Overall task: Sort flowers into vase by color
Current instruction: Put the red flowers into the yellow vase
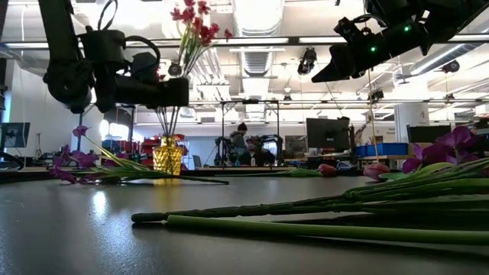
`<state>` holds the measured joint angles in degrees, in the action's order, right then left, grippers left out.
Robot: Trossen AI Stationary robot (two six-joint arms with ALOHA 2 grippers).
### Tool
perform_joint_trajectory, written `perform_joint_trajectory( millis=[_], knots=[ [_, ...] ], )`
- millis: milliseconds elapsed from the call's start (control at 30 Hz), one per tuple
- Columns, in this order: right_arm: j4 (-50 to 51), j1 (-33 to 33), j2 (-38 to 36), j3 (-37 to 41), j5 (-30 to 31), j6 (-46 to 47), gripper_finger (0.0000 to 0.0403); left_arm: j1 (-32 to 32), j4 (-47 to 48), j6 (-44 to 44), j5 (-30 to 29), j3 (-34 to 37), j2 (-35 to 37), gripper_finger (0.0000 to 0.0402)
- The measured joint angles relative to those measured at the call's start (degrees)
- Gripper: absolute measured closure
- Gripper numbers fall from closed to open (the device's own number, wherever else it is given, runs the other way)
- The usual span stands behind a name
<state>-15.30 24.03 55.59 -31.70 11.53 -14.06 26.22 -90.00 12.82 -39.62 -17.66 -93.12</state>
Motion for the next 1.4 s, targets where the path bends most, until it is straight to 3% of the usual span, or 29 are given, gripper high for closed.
perform_joint_trajectory(
  millis=[733, 1400],
  knots=[
    [0.01, 0.0, 0.0, 0.0, -0.02, -0.04, 0.0394, 2.03, 0.01, -3.89, -0.28, -0.06, -5.25, 0.0401],
    [-0.01, 0.01, 0.0, 0.01, -0.03, -0.04, 0.0394, 2.03, 0.01, -4.83, 5.58, 6.94, 1.95, 0.0401]
  ],
)
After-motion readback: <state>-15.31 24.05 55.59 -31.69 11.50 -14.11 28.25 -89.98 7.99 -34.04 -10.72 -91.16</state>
